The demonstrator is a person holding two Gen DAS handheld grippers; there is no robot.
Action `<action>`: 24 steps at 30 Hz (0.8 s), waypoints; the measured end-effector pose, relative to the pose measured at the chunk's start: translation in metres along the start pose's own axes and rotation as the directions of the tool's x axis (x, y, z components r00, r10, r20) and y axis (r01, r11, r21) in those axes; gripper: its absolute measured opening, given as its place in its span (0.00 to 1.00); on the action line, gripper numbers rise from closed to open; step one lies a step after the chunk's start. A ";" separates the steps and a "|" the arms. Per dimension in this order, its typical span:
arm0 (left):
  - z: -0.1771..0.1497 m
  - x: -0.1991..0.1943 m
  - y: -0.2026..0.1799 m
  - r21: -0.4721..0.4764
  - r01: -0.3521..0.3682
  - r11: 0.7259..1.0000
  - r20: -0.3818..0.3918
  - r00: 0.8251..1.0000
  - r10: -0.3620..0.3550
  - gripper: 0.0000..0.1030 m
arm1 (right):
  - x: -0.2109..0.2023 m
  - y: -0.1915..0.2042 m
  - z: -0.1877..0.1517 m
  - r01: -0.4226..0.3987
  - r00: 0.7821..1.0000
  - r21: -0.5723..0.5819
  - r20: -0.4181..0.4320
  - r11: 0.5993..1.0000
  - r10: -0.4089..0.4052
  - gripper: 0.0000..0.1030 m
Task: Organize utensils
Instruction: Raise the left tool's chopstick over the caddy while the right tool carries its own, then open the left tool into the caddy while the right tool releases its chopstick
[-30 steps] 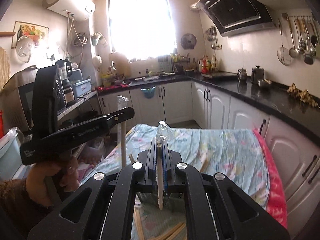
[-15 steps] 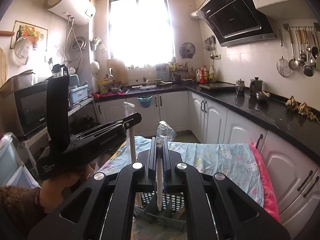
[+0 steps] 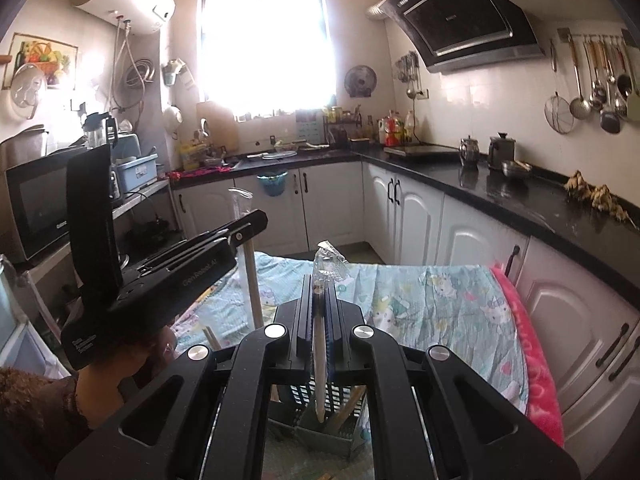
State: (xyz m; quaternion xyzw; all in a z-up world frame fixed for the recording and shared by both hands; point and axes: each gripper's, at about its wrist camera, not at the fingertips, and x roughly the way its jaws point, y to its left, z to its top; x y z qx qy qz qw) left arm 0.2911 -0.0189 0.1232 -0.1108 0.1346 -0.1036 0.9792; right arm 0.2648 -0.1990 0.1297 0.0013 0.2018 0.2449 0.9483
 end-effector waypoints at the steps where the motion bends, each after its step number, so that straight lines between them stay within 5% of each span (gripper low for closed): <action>1: -0.004 0.003 0.001 -0.002 0.003 1.000 -0.005 1.000 -0.003 0.07 | 0.001 -0.001 -0.002 0.000 1.000 0.007 -0.004 1.000 0.000 0.05; 9: -0.025 0.012 0.007 0.001 0.026 1.000 -0.047 0.999 -0.026 0.08 | 0.013 -0.010 -0.019 0.001 0.999 0.055 -0.043 0.998 0.001 0.05; 15: -0.031 -0.001 0.014 -0.027 0.033 0.999 -0.081 0.996 -0.035 0.28 | 0.018 -0.012 -0.029 0.005 0.996 0.075 -0.084 0.997 0.002 0.07; 18: -0.030 -0.016 0.015 -0.029 0.031 0.999 -0.077 0.996 -0.034 0.37 | 0.014 -0.014 -0.033 0.010 0.997 0.090 -0.082 0.996 -0.003 0.25; 24: -0.024 -0.045 0.021 -0.061 0.035 0.998 -0.069 0.997 -0.039 0.55 | 0.001 -0.016 -0.036 0.023 0.998 0.093 -0.066 0.995 -0.017 0.34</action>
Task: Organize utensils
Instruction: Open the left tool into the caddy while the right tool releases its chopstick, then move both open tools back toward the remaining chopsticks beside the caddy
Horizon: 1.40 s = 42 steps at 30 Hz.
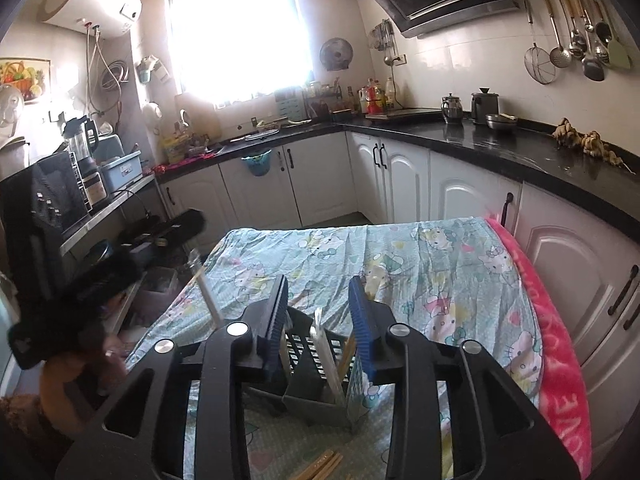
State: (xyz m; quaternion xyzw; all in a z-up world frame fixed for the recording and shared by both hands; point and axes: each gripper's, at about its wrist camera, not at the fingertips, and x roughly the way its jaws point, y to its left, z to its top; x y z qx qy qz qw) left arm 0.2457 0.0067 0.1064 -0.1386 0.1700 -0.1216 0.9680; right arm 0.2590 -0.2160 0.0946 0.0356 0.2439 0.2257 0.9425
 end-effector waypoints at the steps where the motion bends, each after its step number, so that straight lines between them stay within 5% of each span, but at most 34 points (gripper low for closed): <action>1: 0.000 -0.004 0.000 -0.001 0.000 1.000 0.000 1.000 0.000 0.58 | -0.002 0.000 0.000 0.003 1.000 -0.001 0.005 1.000 -0.003 0.35; 10: -0.004 -0.039 0.000 0.001 0.000 1.000 0.018 1.000 0.000 0.84 | -0.035 0.007 -0.006 0.049 0.997 -0.048 0.069 0.998 -0.046 0.50; 15: -0.010 -0.052 0.001 -0.004 0.006 1.000 0.017 1.000 -0.006 0.89 | -0.046 0.010 -0.014 0.060 0.996 -0.056 0.075 0.997 -0.056 0.57; 42: -0.060 -0.083 0.035 -0.044 -0.073 0.996 -0.076 0.995 0.070 0.90 | -0.047 0.040 -0.081 0.053 0.996 -0.126 -0.068 0.991 -0.062 0.63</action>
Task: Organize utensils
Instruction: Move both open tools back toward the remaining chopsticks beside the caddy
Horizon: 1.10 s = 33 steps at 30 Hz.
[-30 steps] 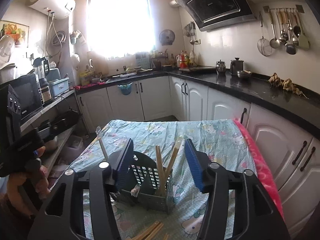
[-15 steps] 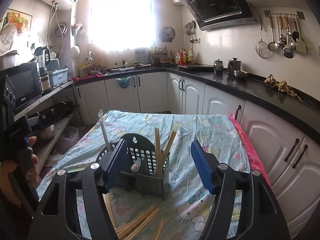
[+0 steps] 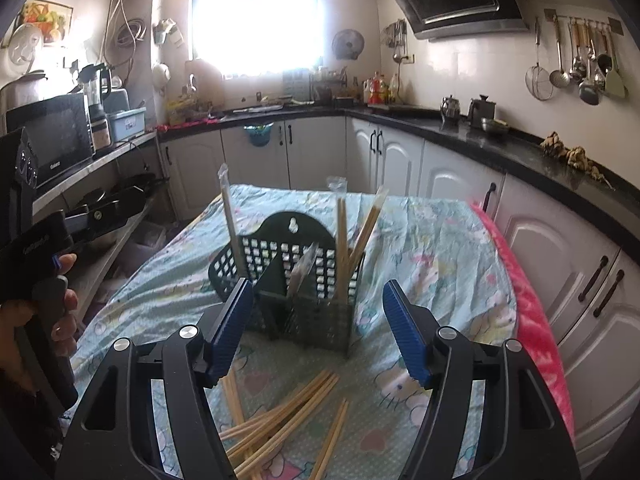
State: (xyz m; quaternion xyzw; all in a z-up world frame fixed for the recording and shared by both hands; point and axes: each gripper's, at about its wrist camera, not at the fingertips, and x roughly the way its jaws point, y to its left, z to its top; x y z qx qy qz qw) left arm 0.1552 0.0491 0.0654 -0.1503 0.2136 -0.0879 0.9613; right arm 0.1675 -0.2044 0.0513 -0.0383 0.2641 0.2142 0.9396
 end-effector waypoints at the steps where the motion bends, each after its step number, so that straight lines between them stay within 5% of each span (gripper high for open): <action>1: -0.002 0.000 0.002 -0.005 -0.003 1.000 -0.005 1.000 0.003 0.90 | 0.002 0.002 -0.002 -0.003 1.000 -0.004 -0.006 1.000 0.003 0.63; 25: -0.054 0.014 0.034 -0.038 -0.120 0.992 -0.164 0.980 0.112 0.89 | 0.037 0.021 -0.061 -0.069 0.981 -0.022 -0.182 0.997 0.064 0.63; 28: -0.063 0.018 0.042 -0.062 -0.127 0.990 -0.198 0.974 0.113 0.89 | 0.046 0.021 -0.066 -0.087 0.974 -0.003 -0.209 0.996 0.084 0.56; 33: -0.078 0.031 0.056 -0.107 -0.132 0.985 -0.272 0.957 0.099 0.74 | 0.066 0.018 -0.077 -0.100 0.959 0.025 -0.264 0.995 0.103 0.46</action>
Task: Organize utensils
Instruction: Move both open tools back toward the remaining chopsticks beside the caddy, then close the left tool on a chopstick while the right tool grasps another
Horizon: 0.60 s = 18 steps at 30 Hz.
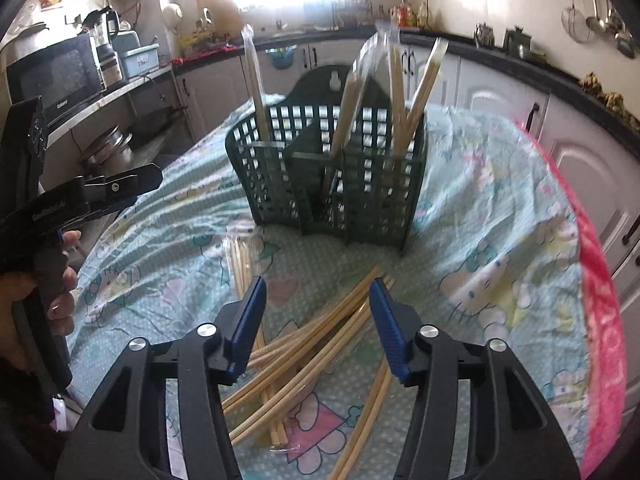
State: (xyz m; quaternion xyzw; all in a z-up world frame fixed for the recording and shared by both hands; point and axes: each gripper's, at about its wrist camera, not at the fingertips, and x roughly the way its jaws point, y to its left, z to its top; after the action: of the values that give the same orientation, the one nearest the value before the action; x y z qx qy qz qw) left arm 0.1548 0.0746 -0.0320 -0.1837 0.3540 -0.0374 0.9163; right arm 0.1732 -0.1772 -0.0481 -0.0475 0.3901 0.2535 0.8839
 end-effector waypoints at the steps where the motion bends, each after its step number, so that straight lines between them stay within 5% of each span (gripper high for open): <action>1: -0.002 0.004 0.003 -0.010 0.000 1.000 -0.017 1.000 0.000 0.66 | 0.007 -0.002 -0.001 -0.002 1.000 0.011 -0.019 1.000 0.002 0.45; 11: -0.022 0.045 0.021 -0.113 0.056 0.992 -0.169 0.983 -0.075 0.25 | 0.052 -0.026 0.004 -0.031 0.993 0.158 -0.108 0.987 0.048 0.35; 18: -0.022 0.071 0.024 -0.172 0.090 0.981 -0.234 0.964 -0.129 0.24 | 0.071 -0.034 0.015 0.023 0.990 0.189 -0.140 0.982 0.004 0.35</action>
State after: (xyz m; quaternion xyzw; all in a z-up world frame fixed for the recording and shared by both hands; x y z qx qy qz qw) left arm 0.1917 0.0757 -0.1012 -0.2698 0.4549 -0.0820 0.8447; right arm 0.2398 -0.1740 -0.0924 0.0175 0.4734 0.2067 0.8561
